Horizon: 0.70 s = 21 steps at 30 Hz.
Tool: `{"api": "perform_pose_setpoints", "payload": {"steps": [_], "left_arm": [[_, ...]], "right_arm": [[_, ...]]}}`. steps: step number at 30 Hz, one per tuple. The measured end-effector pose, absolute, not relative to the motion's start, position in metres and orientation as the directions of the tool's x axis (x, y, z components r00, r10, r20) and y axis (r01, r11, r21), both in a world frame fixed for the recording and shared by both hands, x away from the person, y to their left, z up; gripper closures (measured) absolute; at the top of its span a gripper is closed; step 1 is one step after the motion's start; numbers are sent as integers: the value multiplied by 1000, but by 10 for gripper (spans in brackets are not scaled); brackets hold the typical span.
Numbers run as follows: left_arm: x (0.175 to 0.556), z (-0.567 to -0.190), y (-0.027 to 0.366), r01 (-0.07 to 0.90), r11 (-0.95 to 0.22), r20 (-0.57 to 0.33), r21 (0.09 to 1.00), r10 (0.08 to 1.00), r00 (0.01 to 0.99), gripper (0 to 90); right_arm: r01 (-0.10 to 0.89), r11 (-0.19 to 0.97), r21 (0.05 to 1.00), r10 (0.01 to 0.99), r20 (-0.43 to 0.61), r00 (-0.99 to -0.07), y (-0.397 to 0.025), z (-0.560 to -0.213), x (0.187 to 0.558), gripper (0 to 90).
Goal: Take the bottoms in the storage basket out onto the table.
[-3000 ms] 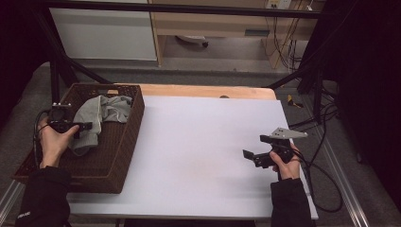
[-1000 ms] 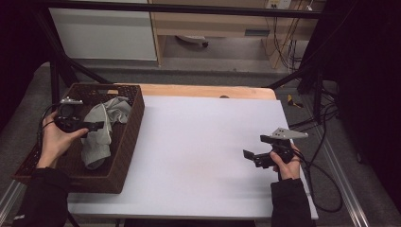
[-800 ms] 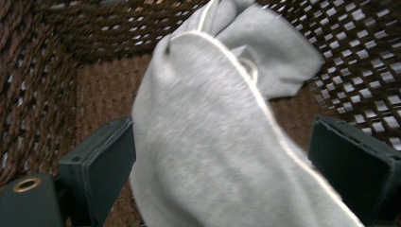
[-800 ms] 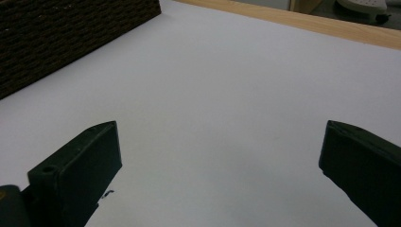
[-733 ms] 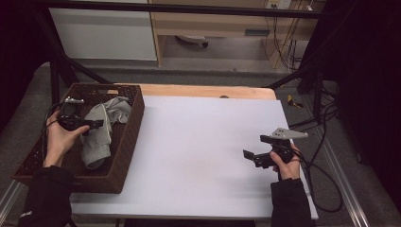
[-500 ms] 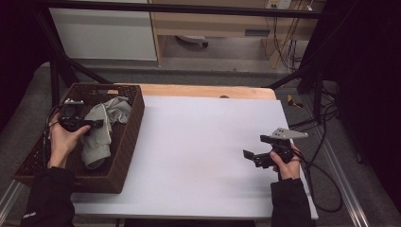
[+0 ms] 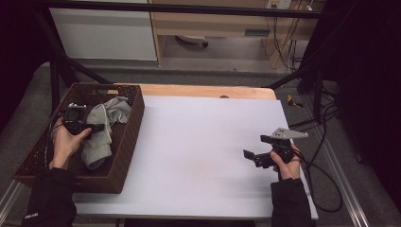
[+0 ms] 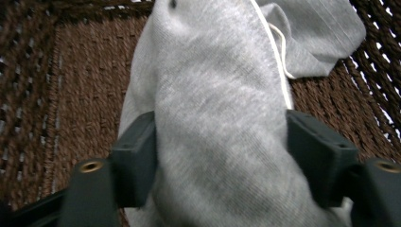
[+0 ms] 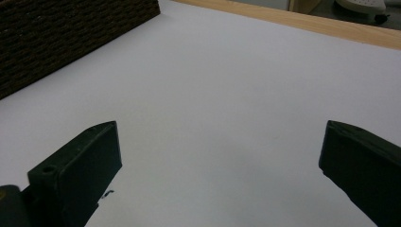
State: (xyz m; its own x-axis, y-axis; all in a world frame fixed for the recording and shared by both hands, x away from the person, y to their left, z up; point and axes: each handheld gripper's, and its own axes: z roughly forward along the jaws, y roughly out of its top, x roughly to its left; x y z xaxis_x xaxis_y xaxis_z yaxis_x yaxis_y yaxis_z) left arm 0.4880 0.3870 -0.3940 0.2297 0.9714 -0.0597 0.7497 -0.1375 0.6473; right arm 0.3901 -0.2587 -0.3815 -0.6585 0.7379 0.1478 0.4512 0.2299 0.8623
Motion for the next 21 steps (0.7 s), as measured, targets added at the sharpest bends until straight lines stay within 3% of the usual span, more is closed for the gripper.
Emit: {"api": "perform_pose_setpoints", "payload": {"steps": [9, 21], "left_arm": [[484, -394, 386, 770, -134, -62, 624, 974, 220, 588], [474, -382, 382, 765, -144, -49, 627, 974, 223, 678]], "right_arm": [[451, 229, 863, 738, 148, -658, -259, -381, 389, 4], [449, 227, 864, 738, 148, -658, -259, -380, 389, 4]]}}
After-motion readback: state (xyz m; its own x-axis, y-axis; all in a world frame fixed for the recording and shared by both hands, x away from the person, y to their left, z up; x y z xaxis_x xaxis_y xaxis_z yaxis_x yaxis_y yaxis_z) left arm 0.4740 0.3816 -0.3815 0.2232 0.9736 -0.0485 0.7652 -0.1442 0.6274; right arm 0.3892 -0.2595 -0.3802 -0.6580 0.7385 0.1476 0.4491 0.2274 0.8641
